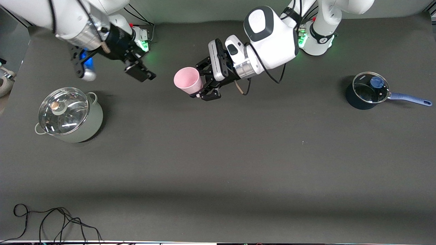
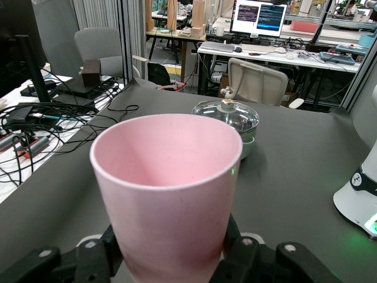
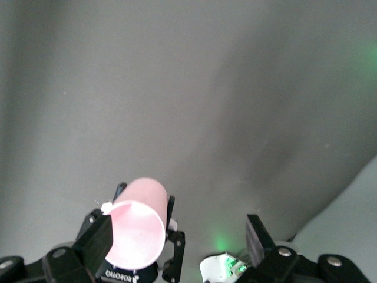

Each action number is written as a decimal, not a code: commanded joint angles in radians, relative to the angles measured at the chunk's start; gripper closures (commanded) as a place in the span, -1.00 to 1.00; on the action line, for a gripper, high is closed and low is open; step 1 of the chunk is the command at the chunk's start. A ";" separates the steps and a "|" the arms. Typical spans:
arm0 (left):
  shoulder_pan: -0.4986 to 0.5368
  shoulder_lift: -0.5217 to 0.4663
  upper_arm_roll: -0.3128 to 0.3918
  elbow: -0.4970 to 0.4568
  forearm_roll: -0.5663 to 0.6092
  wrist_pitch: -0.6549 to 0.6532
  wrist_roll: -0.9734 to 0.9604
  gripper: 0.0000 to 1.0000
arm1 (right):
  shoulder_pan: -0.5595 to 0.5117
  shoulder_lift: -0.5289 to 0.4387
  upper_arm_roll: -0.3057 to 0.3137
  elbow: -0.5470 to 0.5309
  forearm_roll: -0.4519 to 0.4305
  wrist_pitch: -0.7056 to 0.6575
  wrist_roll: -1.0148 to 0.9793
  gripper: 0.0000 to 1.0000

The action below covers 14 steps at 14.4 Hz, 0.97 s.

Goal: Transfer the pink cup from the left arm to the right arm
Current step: 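Reach the right gripper to the pink cup's rim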

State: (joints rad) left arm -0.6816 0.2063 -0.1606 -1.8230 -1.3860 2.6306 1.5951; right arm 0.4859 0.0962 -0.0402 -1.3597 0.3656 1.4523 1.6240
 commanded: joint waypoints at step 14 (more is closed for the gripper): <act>0.002 -0.034 0.009 -0.032 -0.018 -0.006 -0.006 0.15 | 0.106 0.158 -0.012 0.053 0.027 0.022 0.008 -1.00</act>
State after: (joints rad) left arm -0.6776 0.2063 -0.1574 -1.8244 -1.3868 2.6306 1.5950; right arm 0.5776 0.2220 -0.0407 -1.3387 0.3856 1.4795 1.6253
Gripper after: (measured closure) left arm 0.344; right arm 0.000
